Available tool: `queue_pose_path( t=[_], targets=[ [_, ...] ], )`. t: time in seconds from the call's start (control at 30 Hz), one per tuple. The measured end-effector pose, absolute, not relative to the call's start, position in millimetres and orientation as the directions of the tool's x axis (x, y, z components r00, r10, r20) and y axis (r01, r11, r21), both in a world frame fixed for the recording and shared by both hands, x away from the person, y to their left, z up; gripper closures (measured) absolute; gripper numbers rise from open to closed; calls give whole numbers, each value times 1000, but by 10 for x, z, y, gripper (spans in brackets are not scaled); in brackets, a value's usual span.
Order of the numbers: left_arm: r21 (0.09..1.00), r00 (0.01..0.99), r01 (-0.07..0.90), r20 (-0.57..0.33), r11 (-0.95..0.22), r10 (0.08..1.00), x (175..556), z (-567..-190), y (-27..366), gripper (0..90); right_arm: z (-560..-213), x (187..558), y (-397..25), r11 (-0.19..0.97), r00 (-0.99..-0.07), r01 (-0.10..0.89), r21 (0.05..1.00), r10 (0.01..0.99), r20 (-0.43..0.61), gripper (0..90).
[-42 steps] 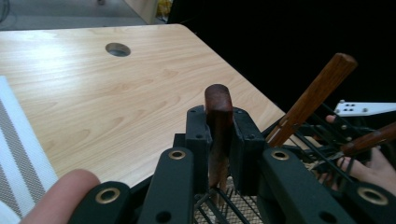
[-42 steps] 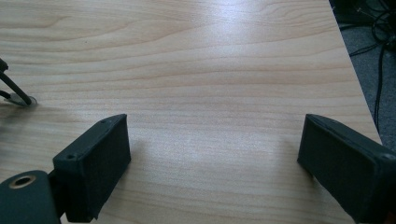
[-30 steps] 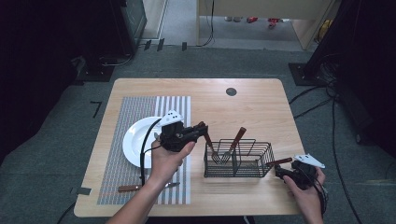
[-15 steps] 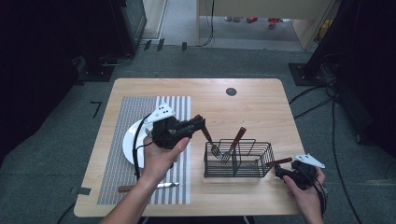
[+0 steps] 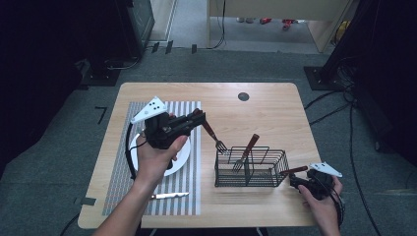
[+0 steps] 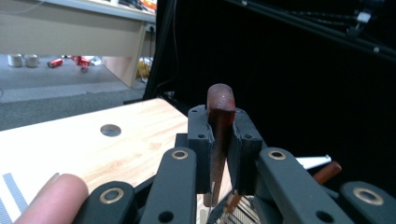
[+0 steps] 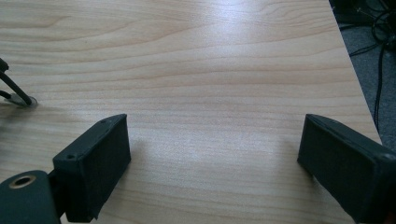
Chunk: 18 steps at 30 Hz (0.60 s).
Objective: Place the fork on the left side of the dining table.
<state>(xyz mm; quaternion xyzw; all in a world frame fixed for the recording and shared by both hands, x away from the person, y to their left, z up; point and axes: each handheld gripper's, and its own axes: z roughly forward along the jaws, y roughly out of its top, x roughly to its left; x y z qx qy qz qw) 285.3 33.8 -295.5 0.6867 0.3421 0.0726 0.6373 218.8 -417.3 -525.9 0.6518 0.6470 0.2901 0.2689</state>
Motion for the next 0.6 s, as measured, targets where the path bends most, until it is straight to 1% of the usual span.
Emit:
queue_pose_path(
  t=[0.1, 0.4, 0.5, 0.53, 0.6],
  targets=[
    [920, 733, 380, -365, 99, 574, 2913, -2961, 427, 827, -5260, 2189, -4173, -18, -6, 687, 726, 1000, 30, 87],
    [912, 666, 372, -393, 174, 634, 3136, -3043, 633, 827, -5259, 2188, -4173, -18, -6, 688, 726, 1000, 30, 87],
    [913, 629, 355, -393, 202, 671, 3290, -3140, 732, 827, -5259, 2188, -4173, -18, -6, 688, 726, 1000, 30, 87],
    [913, 629, 355, -393, 202, 671, 3290, -3140, 732, 827, -5259, 2188, -4173, -18, -6, 688, 726, 1000, 30, 87],
    [906, 594, 361, -405, 220, 695, 3416, -3233, 812, 827, -5259, 2188, -4173, -18, -6, 688, 725, 1000, 30, 87]
  ],
)
